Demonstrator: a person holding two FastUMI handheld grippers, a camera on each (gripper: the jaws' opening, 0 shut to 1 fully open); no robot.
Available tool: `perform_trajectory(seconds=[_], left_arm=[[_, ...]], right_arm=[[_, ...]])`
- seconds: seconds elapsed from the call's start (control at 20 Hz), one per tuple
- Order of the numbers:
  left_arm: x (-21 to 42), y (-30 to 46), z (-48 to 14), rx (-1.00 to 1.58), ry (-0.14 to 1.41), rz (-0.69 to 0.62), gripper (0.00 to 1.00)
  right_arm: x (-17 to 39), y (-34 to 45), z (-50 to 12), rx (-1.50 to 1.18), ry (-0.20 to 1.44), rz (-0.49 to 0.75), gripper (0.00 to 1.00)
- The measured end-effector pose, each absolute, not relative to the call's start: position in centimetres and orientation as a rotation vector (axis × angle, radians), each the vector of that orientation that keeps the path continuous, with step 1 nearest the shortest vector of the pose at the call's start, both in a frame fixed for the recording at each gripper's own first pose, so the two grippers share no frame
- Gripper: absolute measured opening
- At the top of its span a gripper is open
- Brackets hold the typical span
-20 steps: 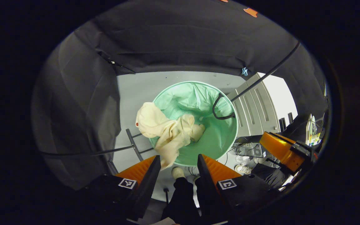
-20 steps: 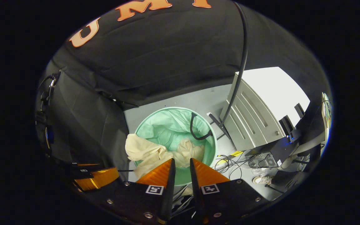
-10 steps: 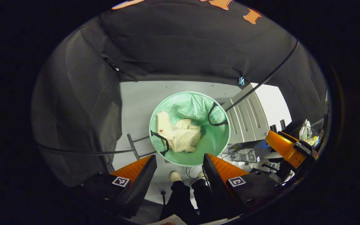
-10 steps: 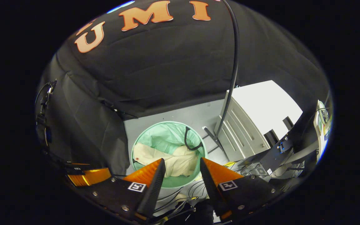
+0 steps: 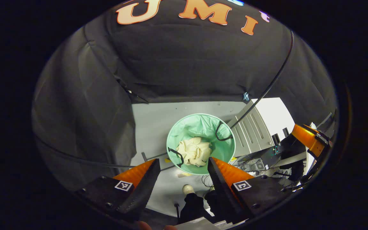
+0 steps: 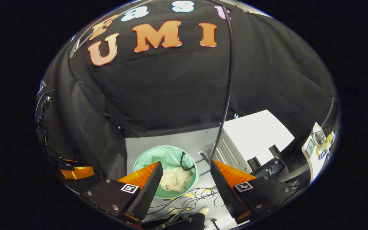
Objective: Grasp the clothes on the hanger with both hands and then place them into the laundry hamper below.
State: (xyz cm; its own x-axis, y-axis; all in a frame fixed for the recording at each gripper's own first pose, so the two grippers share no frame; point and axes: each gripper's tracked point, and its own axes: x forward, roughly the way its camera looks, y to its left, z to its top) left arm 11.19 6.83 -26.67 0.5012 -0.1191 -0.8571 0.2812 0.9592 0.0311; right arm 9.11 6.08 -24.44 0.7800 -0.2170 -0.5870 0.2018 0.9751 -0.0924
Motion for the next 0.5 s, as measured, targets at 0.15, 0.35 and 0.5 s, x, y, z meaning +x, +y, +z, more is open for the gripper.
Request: perform_trajectory(seconds=[0.15, 0.35, 0.5], left_arm=[[11.2, 7.3, -23.7, 0.15, 0.967, -0.248, 0.98], [11.2, 7.4, -20.7, 0.158, 0.907, -0.259, 0.98], [11.6, 6.9, -18.2, 0.161, 0.851, -0.278, 1.0]], right_arm=[[8.1, 5.7, -21.6, -0.023, 0.588, -0.24, 0.94], [7.1, 5.4, -17.7, -0.022, 0.527, -0.249, 0.94], [6.7, 5.0, -14.6, -0.026, 0.476, -0.259, 0.94]])
